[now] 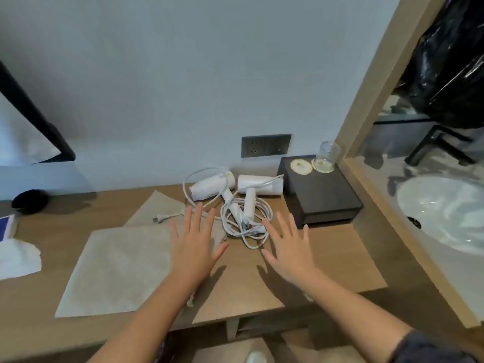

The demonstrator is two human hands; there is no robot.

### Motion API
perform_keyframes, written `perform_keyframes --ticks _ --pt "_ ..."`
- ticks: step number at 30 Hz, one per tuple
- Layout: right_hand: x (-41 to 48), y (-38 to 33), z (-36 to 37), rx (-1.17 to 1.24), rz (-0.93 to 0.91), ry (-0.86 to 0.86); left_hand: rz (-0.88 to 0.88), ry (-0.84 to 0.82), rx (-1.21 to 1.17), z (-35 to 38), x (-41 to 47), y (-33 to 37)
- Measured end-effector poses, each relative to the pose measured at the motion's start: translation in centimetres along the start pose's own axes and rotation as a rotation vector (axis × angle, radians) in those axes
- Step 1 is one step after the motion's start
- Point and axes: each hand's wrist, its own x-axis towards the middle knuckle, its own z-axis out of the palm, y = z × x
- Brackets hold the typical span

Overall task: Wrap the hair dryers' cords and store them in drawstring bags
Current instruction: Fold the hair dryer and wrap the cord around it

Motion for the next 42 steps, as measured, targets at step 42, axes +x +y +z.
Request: perform_keyframes --ticks 42 --pt "16.4 -0.2 -3.5 0.769 0.319 -0.297 -0.007 -0.178 -0.288 5.4 12.9 -1.7"
